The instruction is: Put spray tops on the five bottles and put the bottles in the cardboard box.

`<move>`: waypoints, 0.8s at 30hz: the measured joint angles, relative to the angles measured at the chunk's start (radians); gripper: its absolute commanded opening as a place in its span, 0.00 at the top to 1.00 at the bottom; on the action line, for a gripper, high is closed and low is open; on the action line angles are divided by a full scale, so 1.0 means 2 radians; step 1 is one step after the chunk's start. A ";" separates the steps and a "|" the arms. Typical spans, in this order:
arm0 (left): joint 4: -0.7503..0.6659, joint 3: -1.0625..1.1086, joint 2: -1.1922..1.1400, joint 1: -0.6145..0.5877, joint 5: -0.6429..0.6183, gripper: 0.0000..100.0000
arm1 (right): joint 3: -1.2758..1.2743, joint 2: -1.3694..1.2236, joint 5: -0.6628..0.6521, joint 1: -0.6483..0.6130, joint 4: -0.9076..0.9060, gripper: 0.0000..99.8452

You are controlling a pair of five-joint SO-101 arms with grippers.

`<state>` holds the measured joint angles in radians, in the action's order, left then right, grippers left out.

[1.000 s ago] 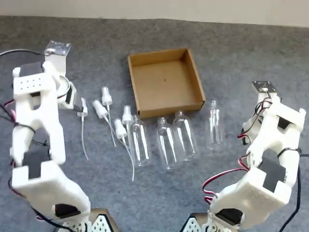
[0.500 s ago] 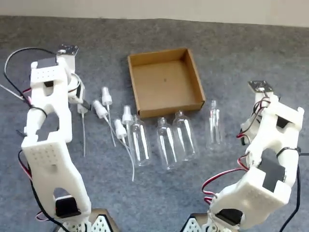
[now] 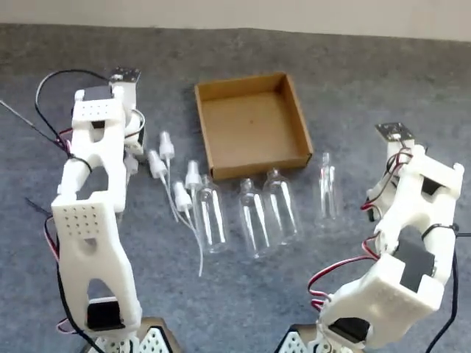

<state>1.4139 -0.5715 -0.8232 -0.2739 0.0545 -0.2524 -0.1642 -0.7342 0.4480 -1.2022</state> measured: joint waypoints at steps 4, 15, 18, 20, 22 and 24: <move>0.033 -0.025 -0.002 0.001 -0.001 0.98 | 0.000 0.000 0.000 0.000 -0.001 0.64; 0.127 -0.006 0.123 -0.006 0.009 0.99 | 0.000 0.000 0.011 -0.022 0.005 0.78; 0.127 0.049 0.179 -0.005 0.008 0.99 | 0.000 0.000 0.029 -0.026 0.036 0.78; 0.118 0.099 0.222 -0.001 0.015 0.99 | 0.000 0.000 0.031 -0.026 0.041 0.78; 0.098 0.154 0.270 0.006 0.021 0.99 | 0.000 0.000 0.033 -0.026 0.044 0.78; 0.077 0.210 0.318 0.012 0.024 0.98 | 0.000 0.000 0.035 -0.027 0.045 0.82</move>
<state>1.5673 -0.1511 -0.1880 -0.2493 0.1020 -0.2524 -0.1642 -0.6651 0.3943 -1.1116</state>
